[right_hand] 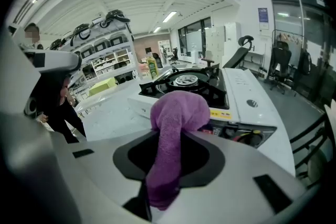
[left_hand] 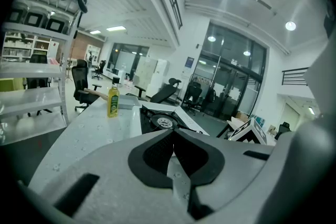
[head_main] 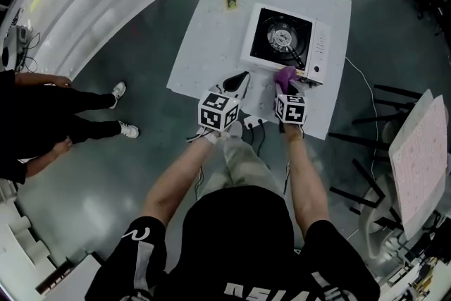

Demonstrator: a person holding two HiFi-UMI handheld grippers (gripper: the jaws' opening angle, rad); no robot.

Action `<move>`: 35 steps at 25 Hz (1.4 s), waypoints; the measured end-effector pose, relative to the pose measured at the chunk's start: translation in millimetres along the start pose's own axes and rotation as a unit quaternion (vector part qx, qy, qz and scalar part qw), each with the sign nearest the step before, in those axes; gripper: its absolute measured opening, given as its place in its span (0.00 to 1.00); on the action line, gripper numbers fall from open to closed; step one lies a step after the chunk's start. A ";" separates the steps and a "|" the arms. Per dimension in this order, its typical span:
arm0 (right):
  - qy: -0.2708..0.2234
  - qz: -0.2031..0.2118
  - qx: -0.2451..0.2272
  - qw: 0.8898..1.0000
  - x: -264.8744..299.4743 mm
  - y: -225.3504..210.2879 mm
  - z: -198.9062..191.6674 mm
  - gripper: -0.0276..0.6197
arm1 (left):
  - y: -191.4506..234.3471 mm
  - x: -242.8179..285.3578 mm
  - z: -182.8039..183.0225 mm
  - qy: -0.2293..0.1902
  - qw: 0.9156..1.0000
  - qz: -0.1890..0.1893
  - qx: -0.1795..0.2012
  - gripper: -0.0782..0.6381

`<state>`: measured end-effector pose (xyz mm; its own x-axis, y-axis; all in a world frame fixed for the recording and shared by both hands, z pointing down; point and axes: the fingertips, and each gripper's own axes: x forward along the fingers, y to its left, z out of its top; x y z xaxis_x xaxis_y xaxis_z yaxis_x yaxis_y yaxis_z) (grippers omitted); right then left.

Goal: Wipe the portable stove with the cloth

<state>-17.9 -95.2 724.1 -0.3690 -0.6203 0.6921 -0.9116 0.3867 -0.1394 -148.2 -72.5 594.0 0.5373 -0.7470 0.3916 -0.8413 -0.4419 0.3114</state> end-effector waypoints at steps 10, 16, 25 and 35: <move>0.016 0.047 -0.028 0.998 33.6 70.4 19.3 0.20 | 47.3 -35.5 7.7 -0.004 0.999 0.036 -0.012 0.12; 0.022 0.079 -0.045 0.996 49.5 114.6 28.3 0.20 | 74.2 -60.2 14.5 -0.006 0.998 0.063 -0.015 0.12; 0.035 0.099 -0.074 0.992 63.2 139.6 35.4 0.20 | 100.1 -80.8 21.7 -0.026 0.995 0.087 -0.029 0.12; 0.006 0.111 -0.065 0.992 58.8 160.9 72.7 0.20 | 127.5 -95.7 50.5 -0.044 0.993 0.105 -0.024 0.12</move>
<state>-199.5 -119.1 690.9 -0.5544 -0.5018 0.6639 -0.7769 0.5980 -0.1968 -309.9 -82.4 552.5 0.3403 -0.8621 0.3753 -0.9296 -0.2486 0.2720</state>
